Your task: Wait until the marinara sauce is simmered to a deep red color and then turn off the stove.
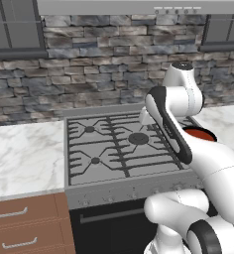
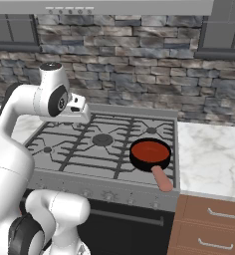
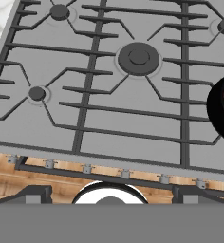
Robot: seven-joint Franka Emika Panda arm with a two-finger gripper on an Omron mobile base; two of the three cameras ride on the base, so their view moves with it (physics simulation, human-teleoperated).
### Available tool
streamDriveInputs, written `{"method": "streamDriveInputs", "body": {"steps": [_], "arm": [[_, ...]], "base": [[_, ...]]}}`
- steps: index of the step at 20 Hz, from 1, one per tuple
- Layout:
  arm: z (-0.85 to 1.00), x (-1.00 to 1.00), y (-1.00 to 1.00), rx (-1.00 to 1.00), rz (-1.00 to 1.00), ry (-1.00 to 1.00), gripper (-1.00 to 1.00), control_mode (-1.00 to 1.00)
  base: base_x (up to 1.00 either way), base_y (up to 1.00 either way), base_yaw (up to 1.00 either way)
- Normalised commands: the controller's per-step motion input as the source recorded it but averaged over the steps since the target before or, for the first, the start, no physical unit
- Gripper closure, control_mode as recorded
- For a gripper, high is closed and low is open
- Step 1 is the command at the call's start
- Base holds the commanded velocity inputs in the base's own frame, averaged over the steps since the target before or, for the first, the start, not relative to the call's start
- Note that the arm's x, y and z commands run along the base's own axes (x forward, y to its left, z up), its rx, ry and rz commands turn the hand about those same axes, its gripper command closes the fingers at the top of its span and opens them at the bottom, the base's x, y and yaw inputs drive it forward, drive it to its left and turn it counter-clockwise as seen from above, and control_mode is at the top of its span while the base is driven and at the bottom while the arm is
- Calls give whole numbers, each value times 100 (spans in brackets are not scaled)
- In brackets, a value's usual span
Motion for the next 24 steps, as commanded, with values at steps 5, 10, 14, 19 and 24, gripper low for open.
{"method": "streamDriveInputs", "body": {"steps": [5,10,14,19,24], "arm": [[0,0,0,0,0,0,-100,-100],[0,0,0,0,0,0,-100,-100],[0,0,0,0,0,0,-100,-100],[0,0,0,0,0,0,-100,-100],[0,0,0,0,0,0,-100,-100]], "base": [[0,0,0],[0,0,0],[0,0,0],[0,0,0],[0,0,0]]}}
